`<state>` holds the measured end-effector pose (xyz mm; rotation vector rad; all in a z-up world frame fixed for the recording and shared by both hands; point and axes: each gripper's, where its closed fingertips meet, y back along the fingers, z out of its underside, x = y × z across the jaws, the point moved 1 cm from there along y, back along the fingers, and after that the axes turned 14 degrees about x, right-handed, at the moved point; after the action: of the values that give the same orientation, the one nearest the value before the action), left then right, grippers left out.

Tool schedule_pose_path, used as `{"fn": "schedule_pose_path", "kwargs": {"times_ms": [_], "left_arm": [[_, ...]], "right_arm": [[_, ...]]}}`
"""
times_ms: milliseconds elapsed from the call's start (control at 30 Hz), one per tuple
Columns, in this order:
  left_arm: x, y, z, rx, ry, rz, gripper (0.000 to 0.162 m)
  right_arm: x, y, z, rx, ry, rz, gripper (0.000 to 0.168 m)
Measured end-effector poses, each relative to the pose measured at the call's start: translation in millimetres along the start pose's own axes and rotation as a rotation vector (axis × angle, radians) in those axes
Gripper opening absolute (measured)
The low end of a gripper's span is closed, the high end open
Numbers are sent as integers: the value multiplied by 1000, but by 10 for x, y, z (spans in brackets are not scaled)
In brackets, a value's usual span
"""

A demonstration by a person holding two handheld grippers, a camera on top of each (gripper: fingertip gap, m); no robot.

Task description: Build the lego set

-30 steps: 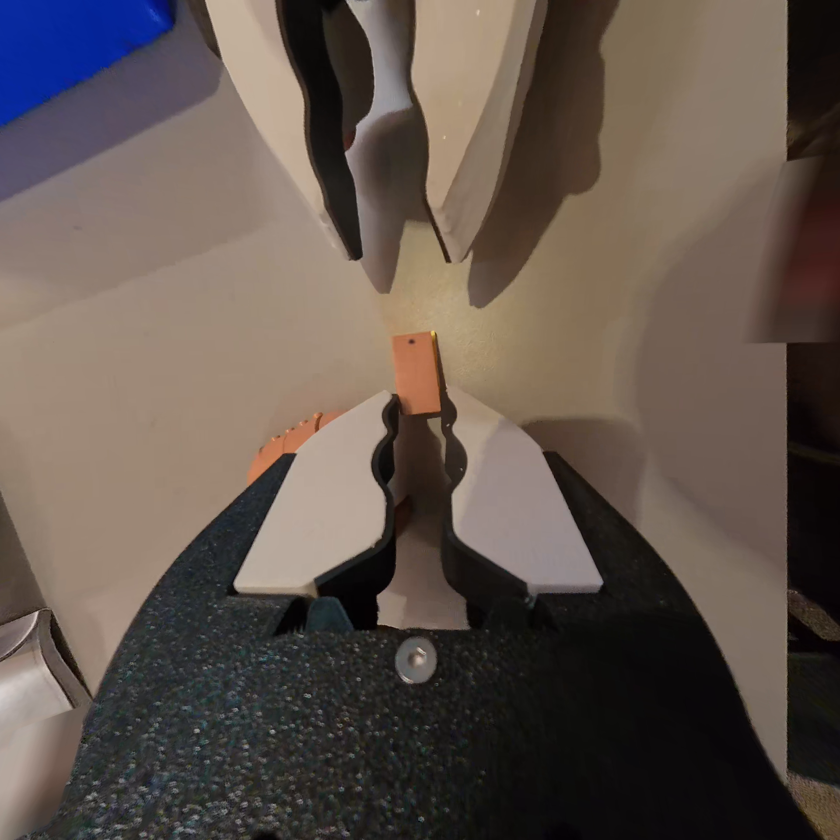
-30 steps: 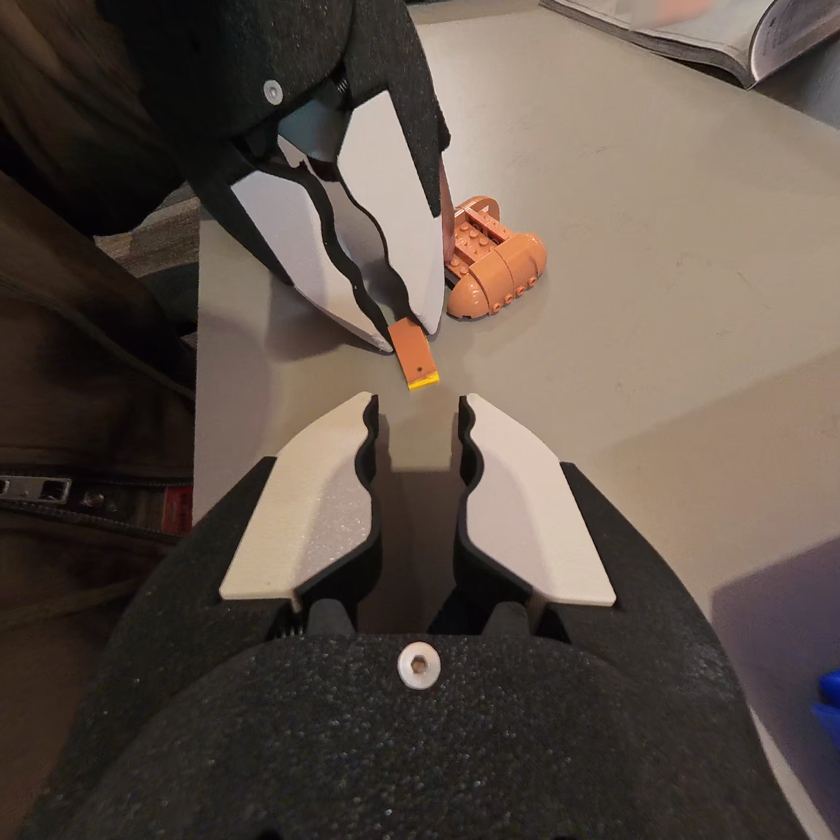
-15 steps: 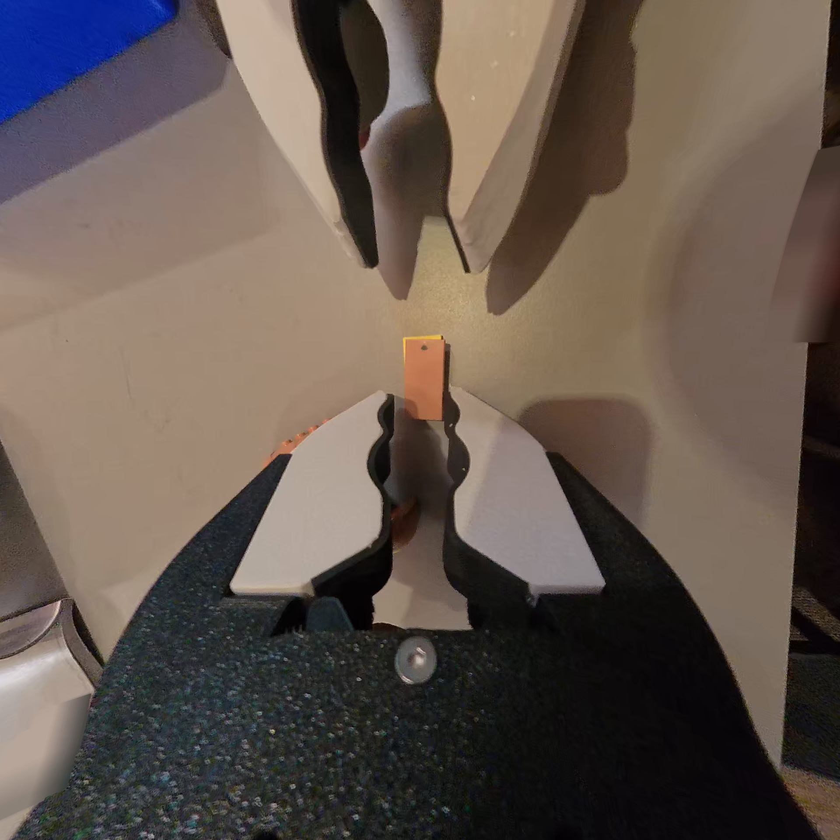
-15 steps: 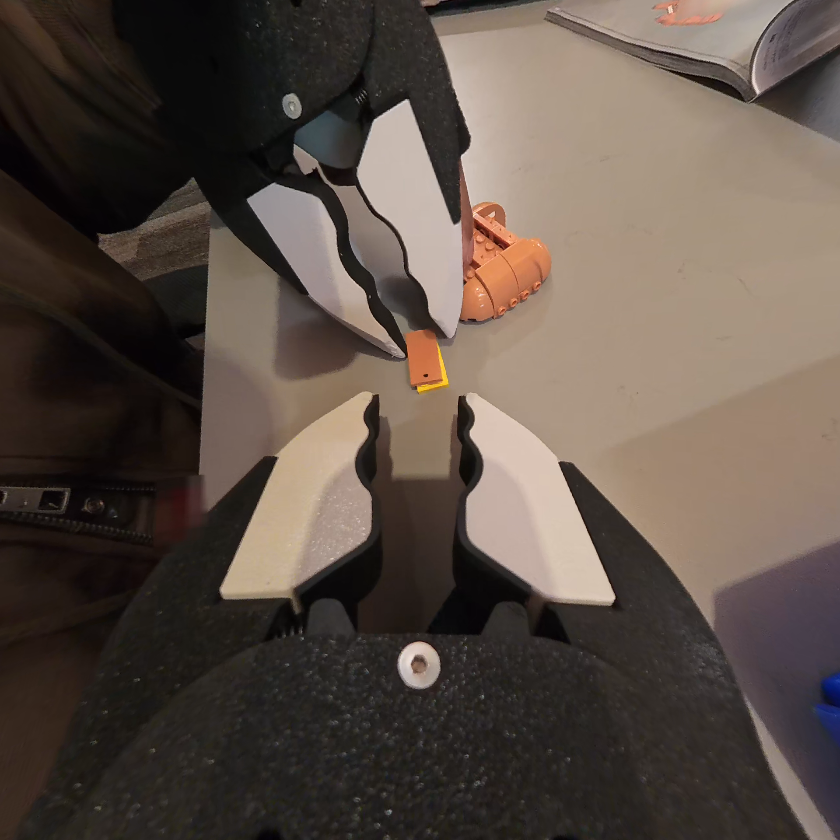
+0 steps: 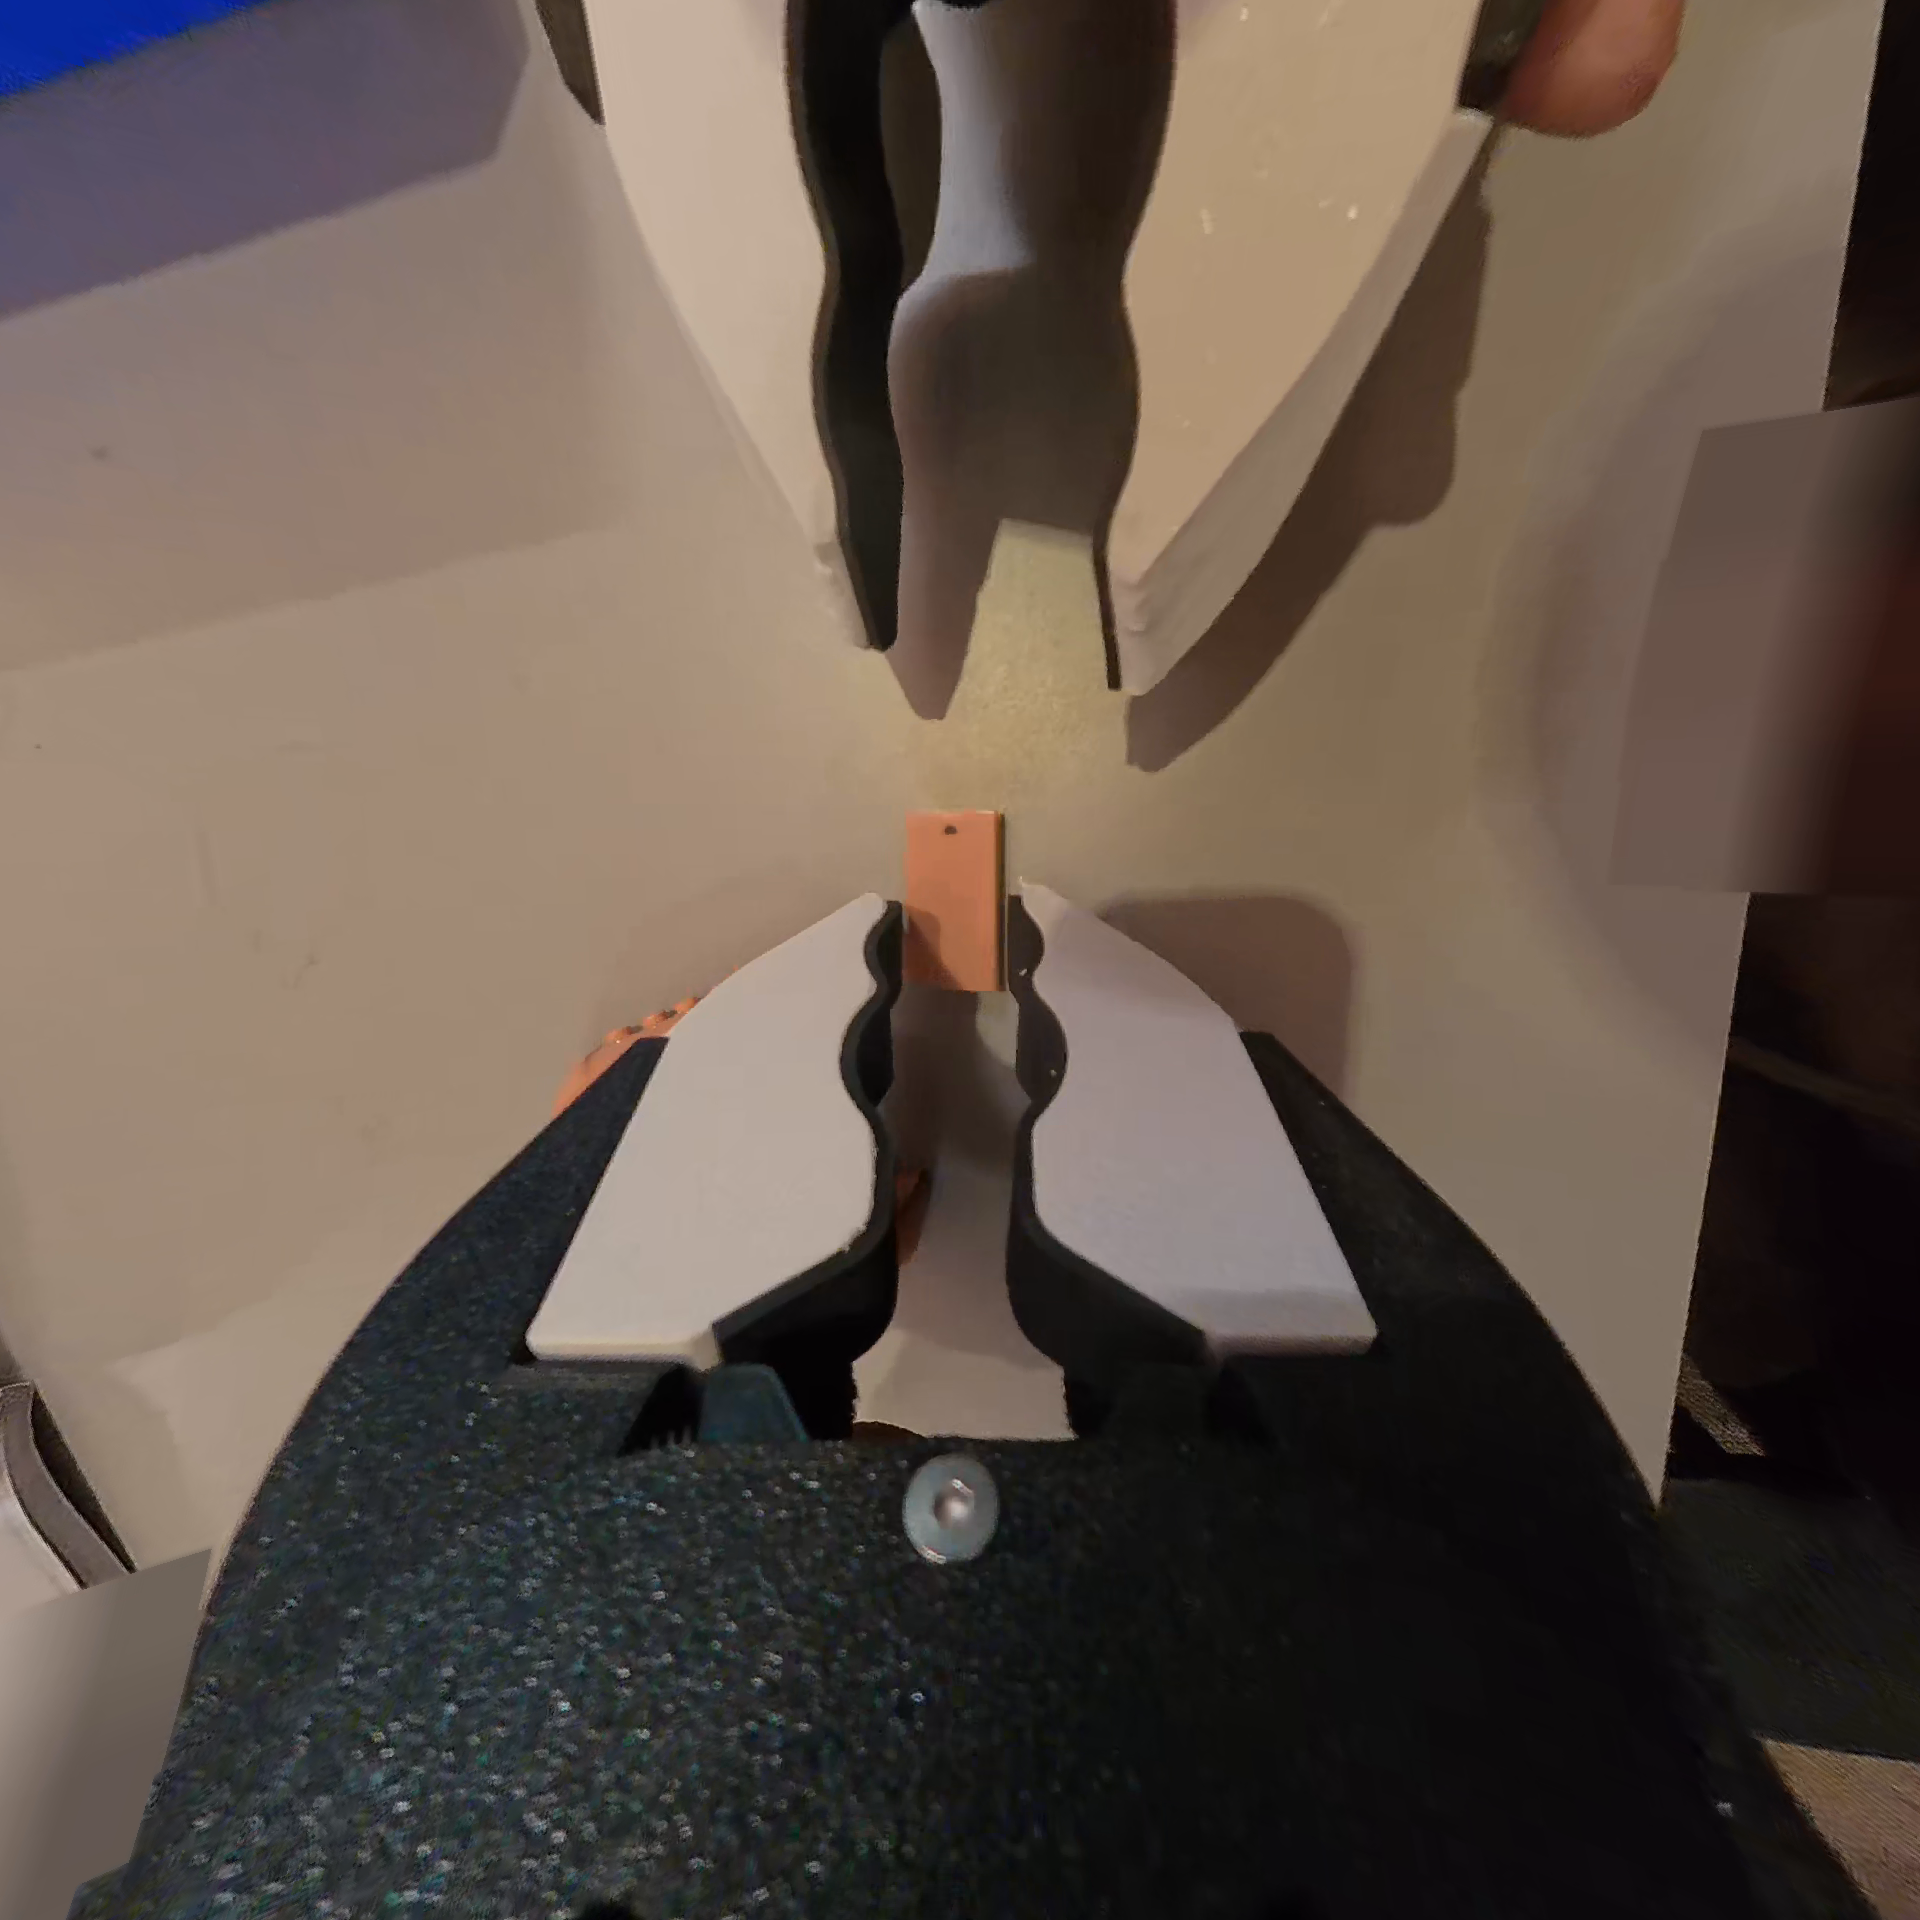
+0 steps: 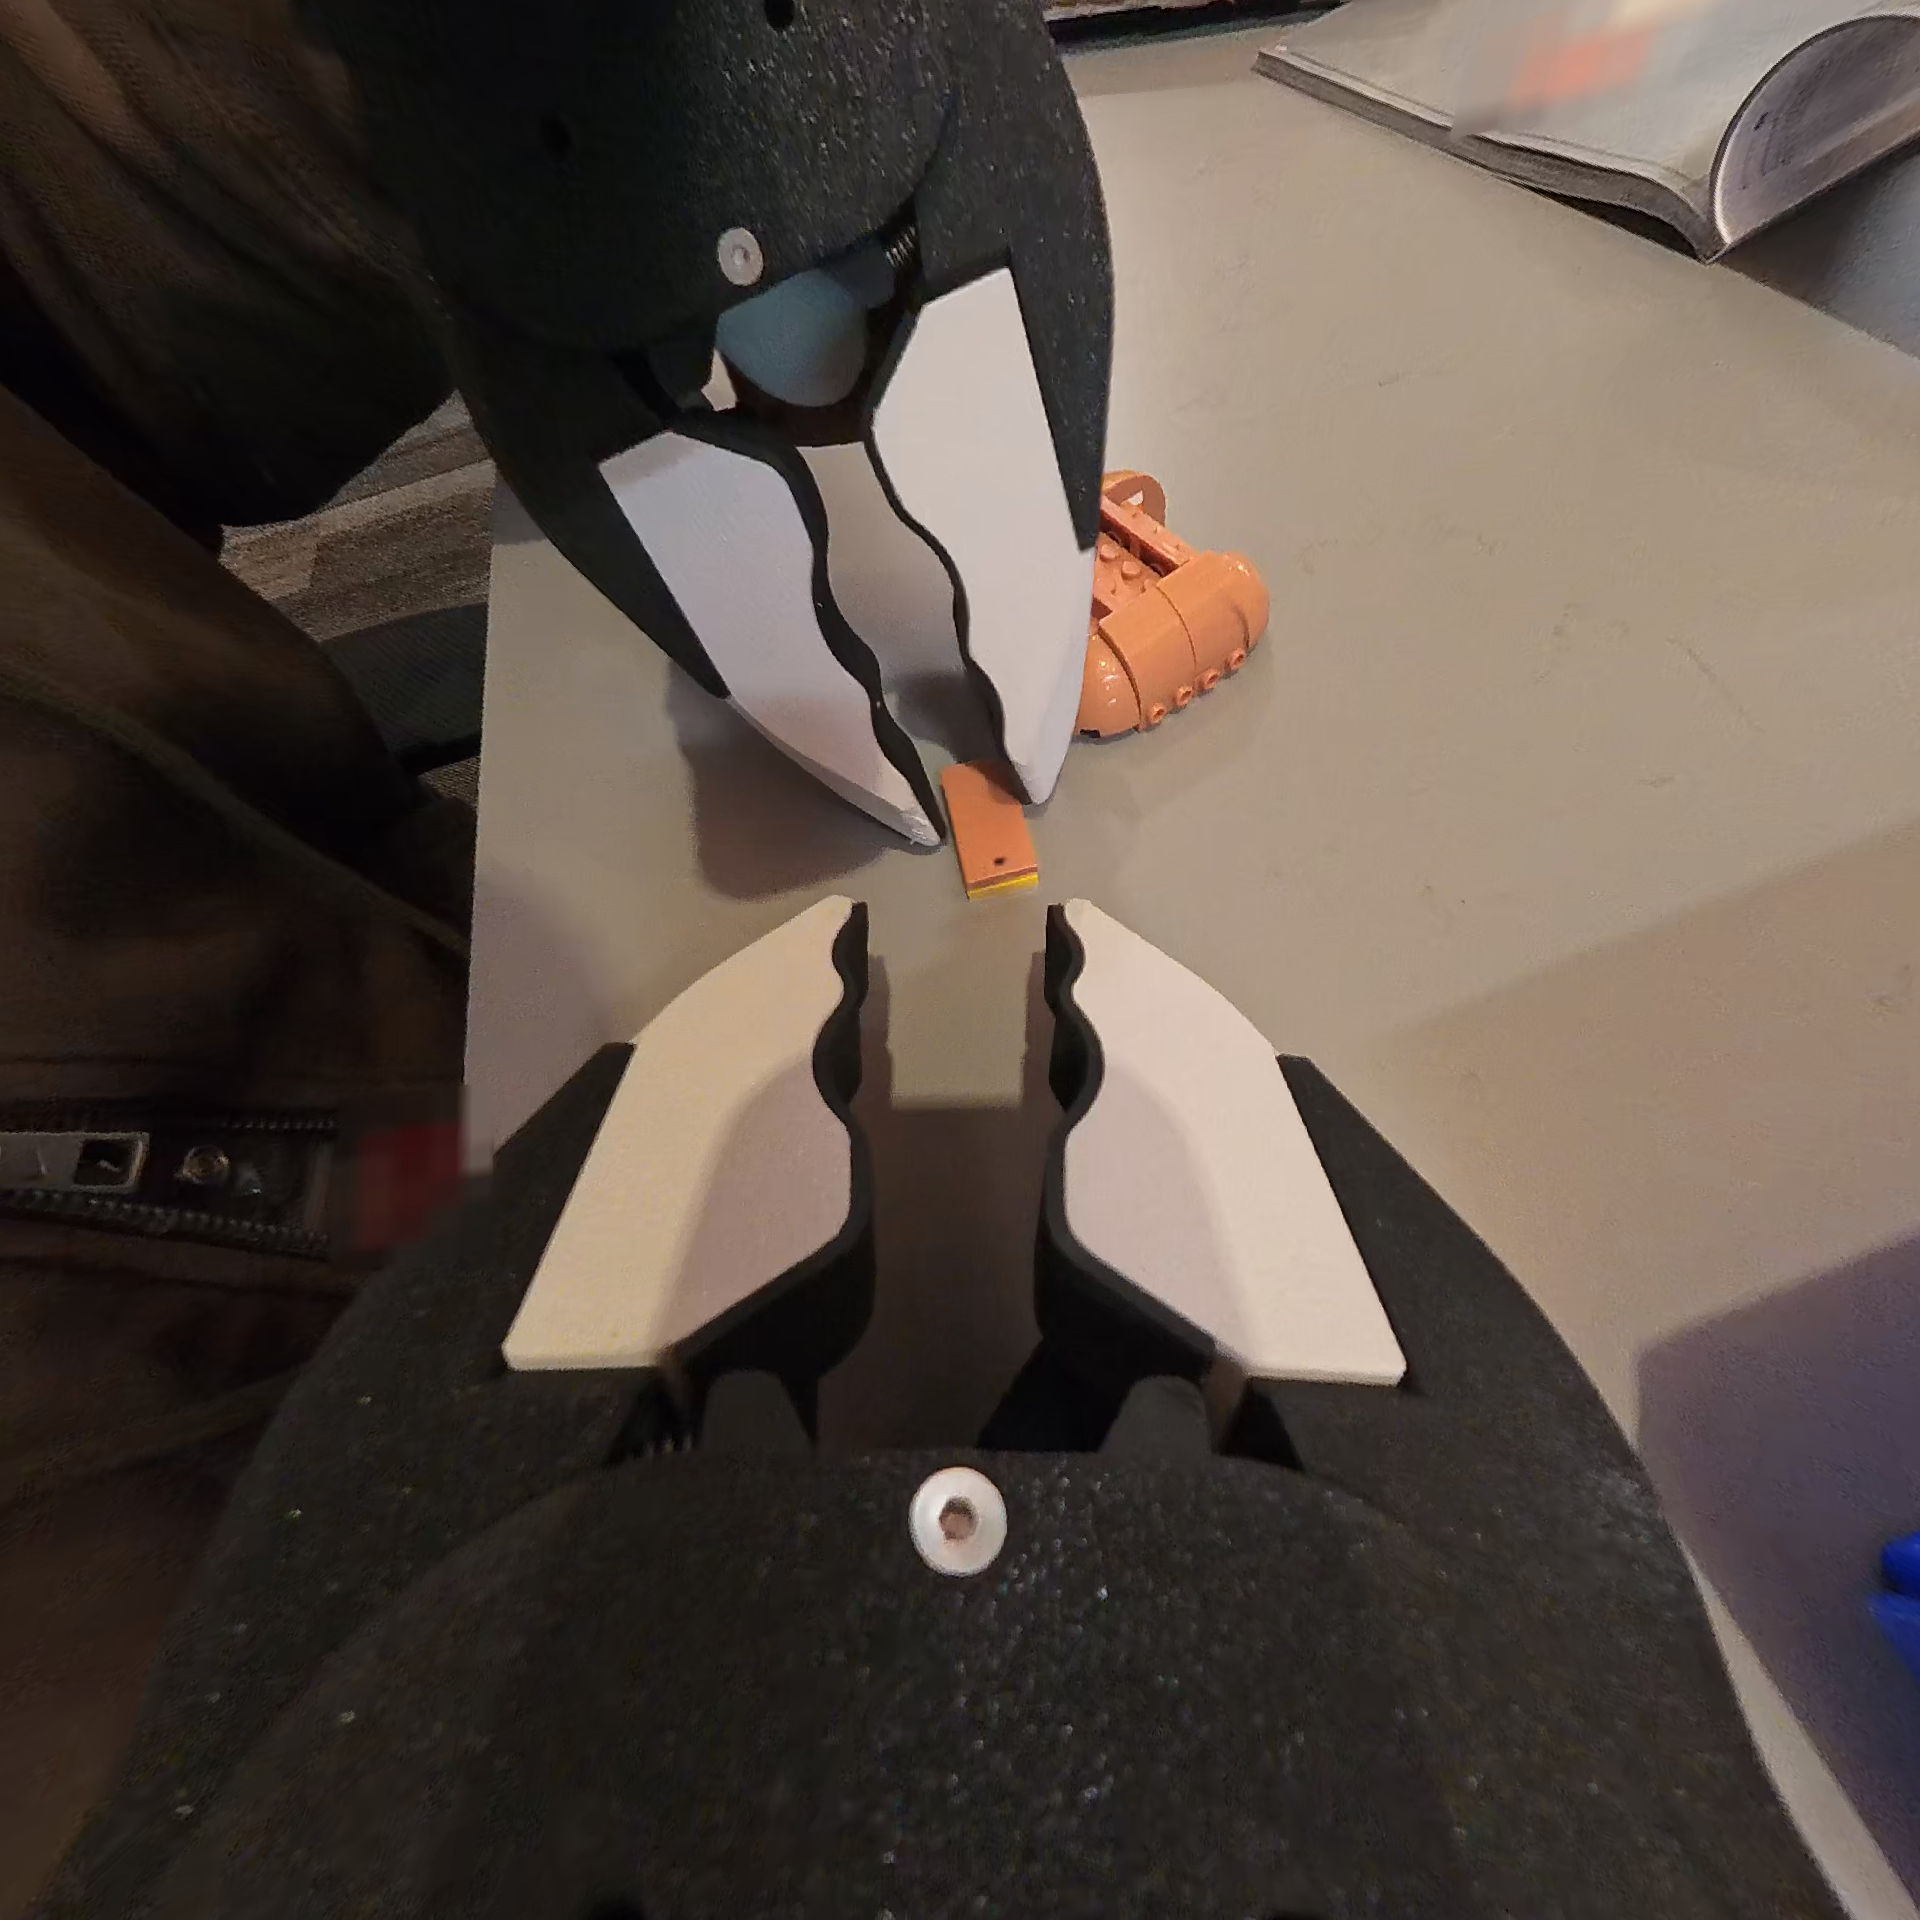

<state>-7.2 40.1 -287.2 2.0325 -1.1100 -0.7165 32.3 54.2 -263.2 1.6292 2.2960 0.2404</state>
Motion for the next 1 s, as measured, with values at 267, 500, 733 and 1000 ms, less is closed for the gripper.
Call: {"fn": "schedule_pose_path", "kwargs": {"times_ms": [267, 500, 733, 1000], "left_arm": [[-20, 15, -36, -5, 17, -3, 19], [-17, -19, 23, -44, 3, 10, 18], [-13, -35, 1, -33, -25, 35, 16], [-23, -30, -52, 56, 89, 74, 16]], "right_arm": [[-9, 9, -8, 8, 6, -1, 33], [-11, 10, -10, 9, 5, -1, 33], [-11, 15, -19, 14, 4, -1, 33], [-28, 118, -69, 68, 137, 2, 36]]}}
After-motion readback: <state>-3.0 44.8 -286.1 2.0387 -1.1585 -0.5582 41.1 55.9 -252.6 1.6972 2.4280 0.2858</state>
